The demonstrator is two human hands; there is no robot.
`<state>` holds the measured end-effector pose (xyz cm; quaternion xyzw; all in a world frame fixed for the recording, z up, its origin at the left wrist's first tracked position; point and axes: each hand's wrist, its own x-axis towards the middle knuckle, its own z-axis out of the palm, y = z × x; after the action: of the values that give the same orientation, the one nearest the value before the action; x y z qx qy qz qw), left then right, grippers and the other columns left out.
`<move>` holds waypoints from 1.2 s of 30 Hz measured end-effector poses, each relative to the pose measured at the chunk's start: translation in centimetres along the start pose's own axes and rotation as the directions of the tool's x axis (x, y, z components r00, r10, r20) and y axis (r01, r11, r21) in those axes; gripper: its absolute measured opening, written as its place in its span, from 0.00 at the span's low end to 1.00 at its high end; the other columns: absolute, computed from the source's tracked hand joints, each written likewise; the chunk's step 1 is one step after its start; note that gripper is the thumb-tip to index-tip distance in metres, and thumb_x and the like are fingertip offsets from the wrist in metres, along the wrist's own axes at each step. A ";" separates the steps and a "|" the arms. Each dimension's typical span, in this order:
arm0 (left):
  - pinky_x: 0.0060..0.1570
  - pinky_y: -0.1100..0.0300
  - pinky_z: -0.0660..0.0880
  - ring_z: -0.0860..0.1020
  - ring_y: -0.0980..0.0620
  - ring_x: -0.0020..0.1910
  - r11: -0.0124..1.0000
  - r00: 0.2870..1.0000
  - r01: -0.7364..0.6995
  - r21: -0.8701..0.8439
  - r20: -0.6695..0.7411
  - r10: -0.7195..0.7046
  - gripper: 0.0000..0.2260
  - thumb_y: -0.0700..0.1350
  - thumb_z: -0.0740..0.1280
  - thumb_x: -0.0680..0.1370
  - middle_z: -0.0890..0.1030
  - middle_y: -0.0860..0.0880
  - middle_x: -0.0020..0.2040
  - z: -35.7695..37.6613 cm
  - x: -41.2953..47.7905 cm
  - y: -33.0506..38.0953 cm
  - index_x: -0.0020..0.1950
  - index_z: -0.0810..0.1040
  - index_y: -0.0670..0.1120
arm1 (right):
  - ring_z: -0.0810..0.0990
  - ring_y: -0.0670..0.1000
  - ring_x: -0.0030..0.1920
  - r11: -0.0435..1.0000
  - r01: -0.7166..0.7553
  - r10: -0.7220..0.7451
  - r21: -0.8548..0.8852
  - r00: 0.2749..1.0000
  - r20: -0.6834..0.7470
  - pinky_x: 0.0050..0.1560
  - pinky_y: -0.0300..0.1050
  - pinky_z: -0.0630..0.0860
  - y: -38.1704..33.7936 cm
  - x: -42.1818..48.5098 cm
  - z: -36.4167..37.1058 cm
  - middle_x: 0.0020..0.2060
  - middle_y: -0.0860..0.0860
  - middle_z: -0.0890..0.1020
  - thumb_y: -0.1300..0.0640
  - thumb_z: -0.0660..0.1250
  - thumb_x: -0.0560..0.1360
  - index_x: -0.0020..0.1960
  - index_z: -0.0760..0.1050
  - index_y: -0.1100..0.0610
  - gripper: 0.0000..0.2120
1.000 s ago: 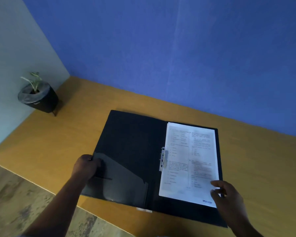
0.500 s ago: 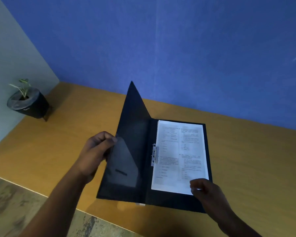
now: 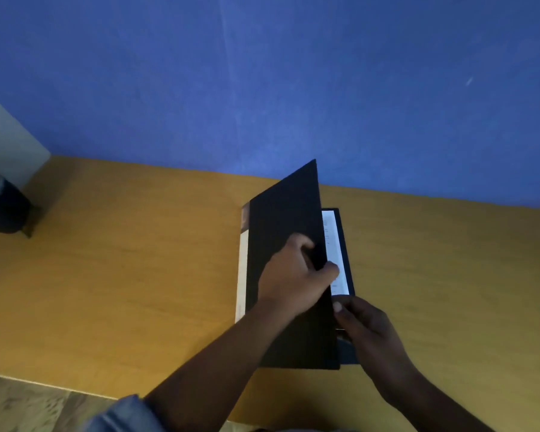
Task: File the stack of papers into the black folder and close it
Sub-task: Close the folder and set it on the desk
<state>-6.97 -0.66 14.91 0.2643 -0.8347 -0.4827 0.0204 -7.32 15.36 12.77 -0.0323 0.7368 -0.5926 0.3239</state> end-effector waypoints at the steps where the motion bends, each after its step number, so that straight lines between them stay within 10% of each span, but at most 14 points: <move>1: 0.40 0.57 0.81 0.80 0.59 0.39 0.999 1.000 -0.017 0.048 -0.013 0.018 0.19 0.57 0.71 0.73 0.78 0.56 0.40 0.6 0.1 0.2 0.61 0.71 0.56 | 0.84 0.52 0.48 1.000 -0.007 0.007 0.007 1.000 -0.014 0.50 0.48 0.81 0.2 -0.2 -0.1 0.44 0.53 0.86 0.53 0.61 0.80 0.51 0.82 0.55 0.12; 10: 0.46 0.58 0.80 0.79 0.61 0.44 0.997 0.994 0.030 0.065 0.101 -0.037 0.19 0.60 0.69 0.76 0.80 0.57 0.44 1.9 0.3 -3.6 0.62 0.76 0.52 | 0.85 0.52 0.41 0.968 0.009 -0.064 -0.249 0.975 -0.212 0.43 0.58 0.83 3.2 0.8 -2.3 0.41 0.51 0.86 0.61 0.68 0.77 0.64 0.74 0.47 0.18; 16: 0.53 0.58 0.76 0.79 0.51 0.58 0.959 0.959 0.267 0.092 -0.124 -0.255 0.22 0.57 0.70 0.76 0.79 0.51 0.62 0.2 -0.4 -9.8 0.66 0.76 0.49 | 0.82 0.45 0.45 0.883 -0.086 -0.024 -0.461 0.973 -0.228 0.38 0.41 0.79 5.7 2.1 -3.8 0.48 0.46 0.83 0.60 0.65 0.78 0.74 0.66 0.45 0.26; 27: 0.41 0.54 0.82 0.83 0.54 0.37 0.847 0.841 0.524 -0.083 -0.108 -0.531 0.16 0.53 0.70 0.77 0.83 0.50 0.50 -0.3 -2.5 -14.0 0.60 0.74 0.48 | 0.68 0.56 0.68 0.670 -0.193 0.095 -0.717 0.980 -0.176 0.66 0.52 0.72 8.4 3.4 -3.4 0.70 0.55 0.69 0.53 0.68 0.76 0.79 0.58 0.57 0.35; 32: 0.44 0.52 0.83 0.83 0.54 0.41 0.822 0.835 0.531 -0.205 -0.037 -0.549 0.13 0.52 0.71 0.77 0.81 0.51 0.51 -0.1 -2.5 -13.9 0.56 0.74 0.48 | 0.59 0.55 0.73 0.364 -0.092 0.052 -0.927 0.996 -0.078 0.67 0.53 0.68 9.1 3.1 -3.1 0.75 0.49 0.60 0.38 0.60 0.77 0.79 0.55 0.53 0.36; 36: 0.46 0.52 0.83 0.84 0.49 0.48 0.749 0.838 0.536 -0.390 0.138 -0.528 0.15 0.51 0.73 0.76 0.85 0.47 0.51 -0.4 -2.5 -14.3 0.58 0.80 0.44 | 0.58 0.52 0.74 0.338 -0.051 0.040 -0.940 0.998 -0.040 0.69 0.53 0.67 9.6 2.8 -3.8 0.76 0.47 0.58 0.37 0.57 0.78 0.79 0.54 0.52 0.35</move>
<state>1.28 -5.46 4.04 0.4756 -0.6034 -0.6362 -0.0704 -8.23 20.24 3.30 -0.1892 0.9457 -0.0523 0.2591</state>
